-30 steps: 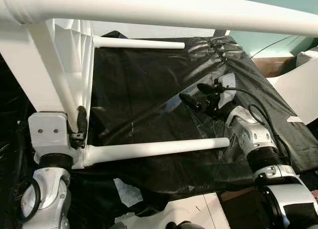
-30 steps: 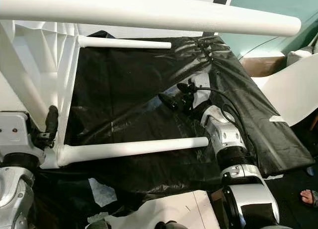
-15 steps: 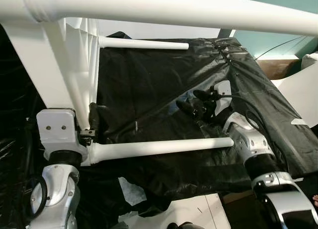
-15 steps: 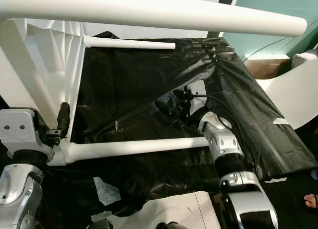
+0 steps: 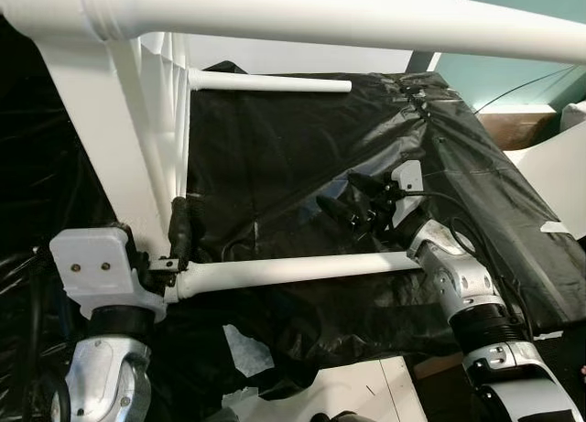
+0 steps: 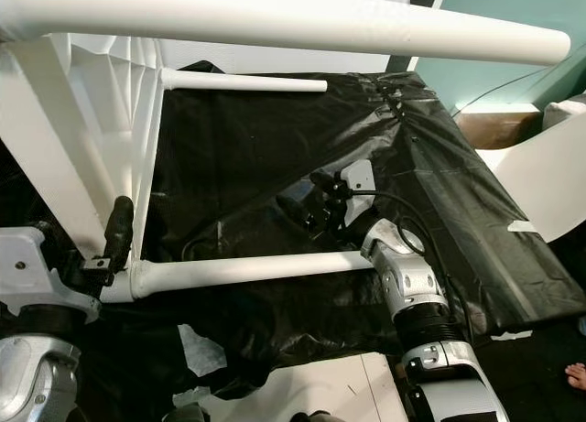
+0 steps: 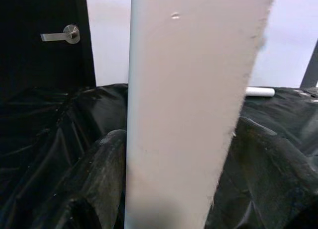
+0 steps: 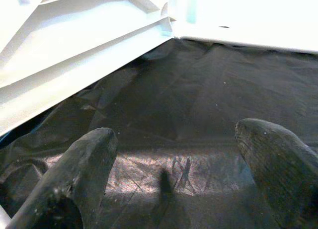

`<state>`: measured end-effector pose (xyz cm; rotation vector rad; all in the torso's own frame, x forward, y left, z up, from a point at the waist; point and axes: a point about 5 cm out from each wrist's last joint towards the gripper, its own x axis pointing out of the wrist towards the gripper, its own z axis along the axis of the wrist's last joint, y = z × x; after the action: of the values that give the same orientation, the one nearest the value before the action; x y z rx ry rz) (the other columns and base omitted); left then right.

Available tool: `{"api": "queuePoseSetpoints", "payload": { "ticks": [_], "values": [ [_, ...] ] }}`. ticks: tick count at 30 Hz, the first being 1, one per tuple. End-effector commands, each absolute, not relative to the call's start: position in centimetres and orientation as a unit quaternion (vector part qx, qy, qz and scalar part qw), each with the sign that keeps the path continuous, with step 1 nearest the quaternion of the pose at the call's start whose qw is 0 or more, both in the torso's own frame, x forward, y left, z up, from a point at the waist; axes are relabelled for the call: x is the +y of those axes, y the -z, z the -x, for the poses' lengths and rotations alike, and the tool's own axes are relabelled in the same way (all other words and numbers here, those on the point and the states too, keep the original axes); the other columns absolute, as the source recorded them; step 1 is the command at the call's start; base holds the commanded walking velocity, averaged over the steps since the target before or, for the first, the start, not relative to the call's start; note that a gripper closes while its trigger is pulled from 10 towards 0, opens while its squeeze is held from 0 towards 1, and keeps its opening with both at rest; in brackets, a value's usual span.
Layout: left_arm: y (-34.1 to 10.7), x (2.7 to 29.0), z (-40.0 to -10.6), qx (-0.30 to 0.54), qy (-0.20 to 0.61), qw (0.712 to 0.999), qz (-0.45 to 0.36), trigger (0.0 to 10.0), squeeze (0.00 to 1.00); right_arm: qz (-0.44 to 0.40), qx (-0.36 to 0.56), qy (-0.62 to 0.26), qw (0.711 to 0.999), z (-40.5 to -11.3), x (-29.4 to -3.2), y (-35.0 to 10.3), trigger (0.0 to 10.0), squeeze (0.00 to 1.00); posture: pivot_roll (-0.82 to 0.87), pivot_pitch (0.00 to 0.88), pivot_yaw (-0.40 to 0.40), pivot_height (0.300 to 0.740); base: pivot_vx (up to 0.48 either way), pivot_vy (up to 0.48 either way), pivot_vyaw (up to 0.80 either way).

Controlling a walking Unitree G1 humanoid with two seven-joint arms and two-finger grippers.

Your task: Building children table

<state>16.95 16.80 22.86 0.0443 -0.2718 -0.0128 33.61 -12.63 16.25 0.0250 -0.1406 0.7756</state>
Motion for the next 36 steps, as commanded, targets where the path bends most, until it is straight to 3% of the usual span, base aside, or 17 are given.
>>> {"api": "queuePoseSetpoints", "payload": {
  "ticks": [1,6,10,22,36],
  "values": [
    [-23.1,16.1,-16.3,-0.151,0.047,0.987,-0.03,10.0,0.0,-0.013,-0.063,-0.372,0.926,-33.4,-13.3,-15.9,10.0,0.0,0.25,0.088,-0.095,0.74,0.0,0.0,0.0],
    [-22.3,16.7,-14.8,-0.143,0.093,0.985,-0.026,10.0,0.0,-0.009,-0.056,-0.375,0.925,-33.1,-13.4,-15.6,10.0,0.0,0.27,0.08,-0.103,0.74,0.0,0.0,0.0],
    [-20.8,17.3,-13.1,-0.091,0.147,0.985,0.029,10.0,0.0,-0.006,-0.049,-0.377,0.925,-33.1,-13.3,-15.4,10.0,0.0,0.28,0.081,-0.11,0.74,0.0,0.0,0.0],
    [-19.8,17.2,-10.8,-0.051,0.188,0.977,0.087,10.0,0.0,0.001,-0.04,-0.39,0.92,-33.0,-13.4,-15.2,10.0,0.0,0.29,0.083,-0.119,0.74,0.0,0.0,0.0],
    [-17.7,14.1,-11.2,0.051,0.302,0.952,0.028,10.0,0.0,0.032,-0.009,-0.458,0.888,-31.8,-13.8,-15.0,10.0,0.0,0.27,0.093,-0.109,0.74,0.0,0.0,0.0]
  ]
}}
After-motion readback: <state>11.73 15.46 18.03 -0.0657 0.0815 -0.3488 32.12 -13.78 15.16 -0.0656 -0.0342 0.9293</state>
